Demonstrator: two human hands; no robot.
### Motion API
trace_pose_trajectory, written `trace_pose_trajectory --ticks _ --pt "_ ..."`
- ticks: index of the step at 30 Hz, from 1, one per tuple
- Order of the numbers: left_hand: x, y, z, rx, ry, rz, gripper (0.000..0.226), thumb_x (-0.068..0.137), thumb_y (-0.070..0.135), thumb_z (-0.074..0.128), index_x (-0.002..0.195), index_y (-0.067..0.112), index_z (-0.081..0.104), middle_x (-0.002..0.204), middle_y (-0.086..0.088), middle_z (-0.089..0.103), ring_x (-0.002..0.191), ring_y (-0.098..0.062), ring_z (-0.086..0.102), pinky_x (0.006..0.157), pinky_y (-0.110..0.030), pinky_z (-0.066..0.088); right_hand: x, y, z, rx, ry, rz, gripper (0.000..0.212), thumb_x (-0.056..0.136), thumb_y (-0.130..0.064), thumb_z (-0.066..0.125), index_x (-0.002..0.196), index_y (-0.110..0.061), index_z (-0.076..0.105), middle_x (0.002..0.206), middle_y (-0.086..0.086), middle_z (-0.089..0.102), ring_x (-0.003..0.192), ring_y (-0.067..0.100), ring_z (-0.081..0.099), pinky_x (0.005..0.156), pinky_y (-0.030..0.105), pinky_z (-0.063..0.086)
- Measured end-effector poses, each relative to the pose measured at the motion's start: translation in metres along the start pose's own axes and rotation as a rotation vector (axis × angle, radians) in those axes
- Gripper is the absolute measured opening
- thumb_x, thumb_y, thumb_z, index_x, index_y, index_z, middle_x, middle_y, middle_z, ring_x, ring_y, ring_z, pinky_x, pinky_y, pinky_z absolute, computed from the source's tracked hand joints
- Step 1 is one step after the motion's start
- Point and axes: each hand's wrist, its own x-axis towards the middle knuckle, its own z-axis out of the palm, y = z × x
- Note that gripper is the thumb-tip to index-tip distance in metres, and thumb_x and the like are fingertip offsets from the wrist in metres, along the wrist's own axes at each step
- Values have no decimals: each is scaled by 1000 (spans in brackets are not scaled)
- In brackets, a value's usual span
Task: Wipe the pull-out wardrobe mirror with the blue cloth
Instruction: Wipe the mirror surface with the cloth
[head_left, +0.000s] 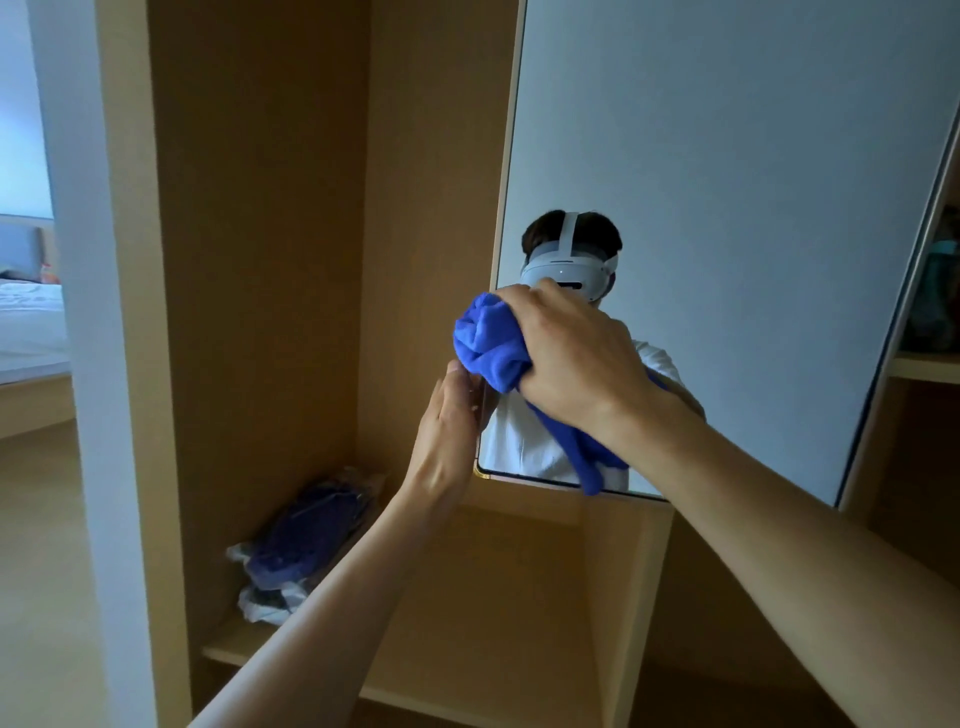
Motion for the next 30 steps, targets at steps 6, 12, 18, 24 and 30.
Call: trace_pose_trajectory --ticks 6,12,18,24,30 --pt "-6 -7 -6 -69 -49 18 59 108 53 12 134 30 60 122 2 72 111 -8 68 88 -25 51 -7 2 -6 -128 -27 -116 47 85 -18 61 132 -22 55 111 2 58 104 27 55 67 35 29" --pt "-6 -13 -11 -99 -50 9 66 106 58 8 125 34 67 118 5 74 111 -8 68 94 -29 50 -25 -4 10 -127 -1 -165 45 78 -16 68 122 -13 61 107 9 61 97 31 57 77 41 43" --pt "-5 -19 -12 -167 -44 -59 70 103 64 17 99 35 80 106 -3 78 104 -15 73 95 -36 54 -56 -16 34 -151 -75 -119 48 86 -29 64 130 -15 54 120 10 58 112 33 55 97 45 45" --pt "-4 -19 -15 -129 -9 -29 59 104 61 26 115 26 71 107 10 77 102 -3 70 92 -28 50 -94 -30 53 -94 -130 -135 45 86 -29 66 127 -16 54 109 3 58 98 24 55 83 38 46" --pt "-10 -17 -12 -28 -17 23 49 108 48 30 127 22 67 116 5 74 110 -5 67 99 -28 48 -99 -27 49 -54 -201 -161 36 84 -26 69 118 -21 58 103 -1 60 94 21 55 81 35 45"
